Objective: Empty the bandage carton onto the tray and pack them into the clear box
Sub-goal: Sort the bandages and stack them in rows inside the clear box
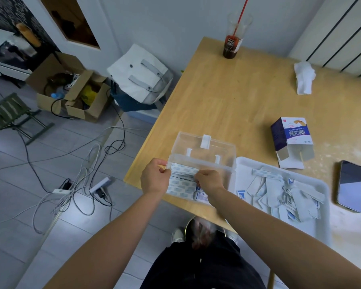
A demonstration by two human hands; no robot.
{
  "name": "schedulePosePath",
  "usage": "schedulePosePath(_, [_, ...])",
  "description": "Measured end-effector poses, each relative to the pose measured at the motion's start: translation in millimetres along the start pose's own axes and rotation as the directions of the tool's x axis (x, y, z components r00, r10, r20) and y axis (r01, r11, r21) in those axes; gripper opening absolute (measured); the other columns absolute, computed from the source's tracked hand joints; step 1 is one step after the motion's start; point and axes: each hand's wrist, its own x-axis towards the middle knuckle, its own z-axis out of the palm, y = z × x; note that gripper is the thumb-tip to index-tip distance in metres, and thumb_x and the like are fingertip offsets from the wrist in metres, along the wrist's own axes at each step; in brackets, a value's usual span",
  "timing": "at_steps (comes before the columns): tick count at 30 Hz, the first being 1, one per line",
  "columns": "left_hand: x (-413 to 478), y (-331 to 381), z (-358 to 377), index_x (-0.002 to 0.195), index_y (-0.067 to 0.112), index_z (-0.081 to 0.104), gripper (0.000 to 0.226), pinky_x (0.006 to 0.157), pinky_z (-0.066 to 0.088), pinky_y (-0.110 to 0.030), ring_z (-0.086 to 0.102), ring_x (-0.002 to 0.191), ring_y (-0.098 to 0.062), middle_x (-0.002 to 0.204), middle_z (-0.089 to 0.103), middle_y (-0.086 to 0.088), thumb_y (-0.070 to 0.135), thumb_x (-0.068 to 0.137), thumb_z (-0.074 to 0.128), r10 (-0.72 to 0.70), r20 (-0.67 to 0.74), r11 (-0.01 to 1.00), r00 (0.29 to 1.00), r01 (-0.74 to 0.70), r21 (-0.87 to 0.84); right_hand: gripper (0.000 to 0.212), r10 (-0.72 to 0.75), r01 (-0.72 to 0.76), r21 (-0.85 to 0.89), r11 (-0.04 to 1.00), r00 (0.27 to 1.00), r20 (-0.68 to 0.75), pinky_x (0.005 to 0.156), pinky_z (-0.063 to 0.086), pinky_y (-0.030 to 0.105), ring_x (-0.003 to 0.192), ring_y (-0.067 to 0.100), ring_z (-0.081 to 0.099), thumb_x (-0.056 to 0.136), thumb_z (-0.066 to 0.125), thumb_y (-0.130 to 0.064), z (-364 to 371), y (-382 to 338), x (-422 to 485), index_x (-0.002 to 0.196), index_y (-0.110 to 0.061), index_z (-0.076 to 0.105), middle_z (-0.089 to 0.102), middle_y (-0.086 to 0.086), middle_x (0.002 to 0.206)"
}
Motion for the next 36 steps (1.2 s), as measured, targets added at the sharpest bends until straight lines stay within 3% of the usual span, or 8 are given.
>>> schedulePosePath(8, [-2, 2, -4, 0.111, 0.017, 0.059, 0.021, 0.056, 0.039, -0.025, 0.048, 0.06, -0.008, 0.071, 0.05, 0.007, 0.014, 0.09, 0.059, -0.003, 0.028, 1.0, 1.0, 0.003, -0.007, 0.037, -0.032, 0.032, 0.001, 0.999, 0.999, 0.039, 0.048, 0.018, 0.025, 0.054, 0.017, 0.021, 0.086, 0.047, 0.001, -4, -3, -6, 0.056, -0.016, 0.033, 0.025, 0.002, 0.059])
schedulePosePath(11, [-6, 7, -5, 0.112, 0.017, 0.057, 0.02, 0.053, 0.038, -0.026, 0.05, 0.059, -0.011, 0.07, 0.052, 0.006, 0.018, 0.092, 0.056, 0.033, -0.023, 0.999, 0.999, -0.033, -0.004, 0.022, -0.11, 0.11, -0.001, 0.994, 0.994, 0.025, 0.052, 0.032, 0.025, 0.06, 0.019, 0.038, 0.089, 0.046, -0.002, -16, -6, -15, 0.078, -0.007, 0.064, 0.045, 0.004, 0.067])
schedulePosePath(13, [-10, 17, -2, 0.11, 0.017, 0.056, 0.018, 0.053, 0.038, -0.028, 0.051, 0.059, -0.013, 0.07, 0.053, 0.006, 0.019, 0.093, 0.054, 0.099, -0.076, 0.995, 0.992, -0.1, -0.001, 0.022, -0.181, 0.181, 0.016, 0.983, 0.983, 0.032, 0.06, 0.047, 0.025, 0.07, 0.018, 0.055, 0.093, 0.046, -0.006, -28, -14, -24, 0.098, -0.009, 0.067, 0.063, 0.004, 0.081])
schedulePosePath(16, [-20, 42, 10, 0.104, 0.018, 0.057, 0.012, 0.058, 0.042, -0.03, 0.052, 0.061, -0.013, 0.07, 0.055, 0.009, 0.019, 0.093, 0.053, 0.213, -0.072, 0.976, 0.974, -0.216, -0.028, 0.022, -0.317, 0.313, 0.103, 0.944, 0.948, 0.029, 0.054, 0.045, 0.022, 0.065, 0.014, 0.059, 0.094, 0.047, -0.009, -56, -24, -34, 0.093, -0.008, 0.069, 0.068, 0.005, 0.078])
schedulePosePath(20, [-40, 83, 47, 0.094, 0.018, 0.061, 0.008, 0.062, 0.041, -0.027, 0.052, 0.063, -0.011, 0.071, 0.057, 0.01, 0.019, 0.093, 0.053, 0.34, 0.088, 0.938, 0.936, -0.331, -0.102, 0.02, -0.328, 0.338, 0.095, 0.936, 0.939, -0.105, 0.05, 0.039, 0.02, 0.057, 0.012, 0.055, 0.092, 0.05, -0.011, -114, -15, -29, 0.088, -0.009, 0.07, 0.066, 0.003, 0.071])
schedulePosePath(24, [-69, 114, 104, 0.092, 0.02, 0.064, 0.015, 0.06, 0.044, -0.025, 0.053, 0.063, -0.012, 0.078, 0.062, 0.005, 0.023, 0.094, 0.05, 0.365, 0.486, 0.926, 0.794, -0.362, -0.104, 0.018, -0.187, 0.202, 0.022, 0.979, 0.938, -0.293, 0.049, 0.04, 0.018, 0.056, 0.014, 0.056, 0.09, 0.05, -0.006, -184, 36, -21, 0.089, -0.009, 0.067, 0.064, 0.005, 0.079])
schedulePosePath(31, [-96, 129, 174, 0.1, 0.019, 0.058, 0.014, 0.066, 0.051, -0.034, 0.057, 0.07, -0.021, 0.089, 0.063, -0.004, 0.022, 0.096, 0.045, 0.193, 0.748, 0.945, 0.636, -0.325, 0.033, 0.042, -0.257, 0.084, -0.398, 0.913, 0.878, -0.404, 0.08, 0.046, 0.032, 0.094, 0.021, 0.054, 0.08, 0.066, -0.01, -264, 98, -11, 0.12, -0.013, 0.054, 0.052, 0.007, 0.116])
schedulePosePath(36, [-107, 133, 211, 0.114, 0.027, 0.053, 0.022, 0.077, 0.052, -0.038, 0.063, 0.078, -0.025, 0.087, 0.062, -0.002, 0.022, 0.093, 0.047, 0.125, 0.793, 0.94, 0.597, -0.327, 0.097, 0.095, -0.288, 0.093, -0.825, 0.558, 0.954, -0.087, 0.1, 0.038, 0.037, 0.127, 0.028, 0.034, 0.066, 0.078, -0.05, -273, 115, 6, 0.143, -0.022, 0.03, 0.033, 0.006, 0.14])
